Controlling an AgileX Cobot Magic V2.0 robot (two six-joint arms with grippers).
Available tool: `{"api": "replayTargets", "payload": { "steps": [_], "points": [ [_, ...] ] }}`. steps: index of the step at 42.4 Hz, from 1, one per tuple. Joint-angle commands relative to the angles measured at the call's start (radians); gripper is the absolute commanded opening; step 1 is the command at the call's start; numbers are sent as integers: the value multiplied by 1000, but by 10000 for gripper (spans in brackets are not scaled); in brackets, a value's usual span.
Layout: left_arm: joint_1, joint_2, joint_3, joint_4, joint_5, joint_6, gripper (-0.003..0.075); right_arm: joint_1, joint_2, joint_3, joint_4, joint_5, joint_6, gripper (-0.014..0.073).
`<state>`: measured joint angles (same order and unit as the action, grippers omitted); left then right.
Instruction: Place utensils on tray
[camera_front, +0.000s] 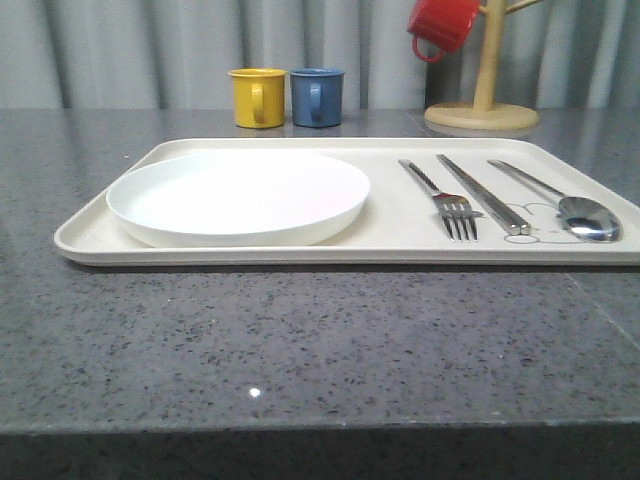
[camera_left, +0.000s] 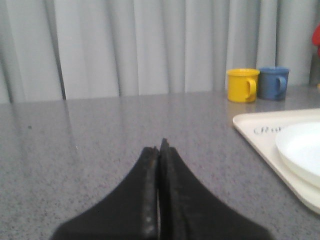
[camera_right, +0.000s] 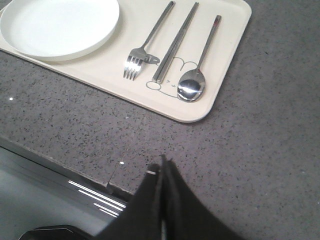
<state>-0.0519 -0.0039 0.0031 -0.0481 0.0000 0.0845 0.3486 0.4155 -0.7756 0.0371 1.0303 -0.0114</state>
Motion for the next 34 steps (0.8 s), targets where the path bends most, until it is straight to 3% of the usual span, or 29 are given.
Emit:
{"api": "replayTargets", "payload": {
  "steps": [1, 34],
  "points": [
    [9, -23, 13, -11, -79, -11, -20, 0, 6, -23, -5, -67, -1, -112],
    [30, -23, 13, -11, -55, -11, -20, 0, 6, -23, -5, -61, -1, -112]
  ]
}}
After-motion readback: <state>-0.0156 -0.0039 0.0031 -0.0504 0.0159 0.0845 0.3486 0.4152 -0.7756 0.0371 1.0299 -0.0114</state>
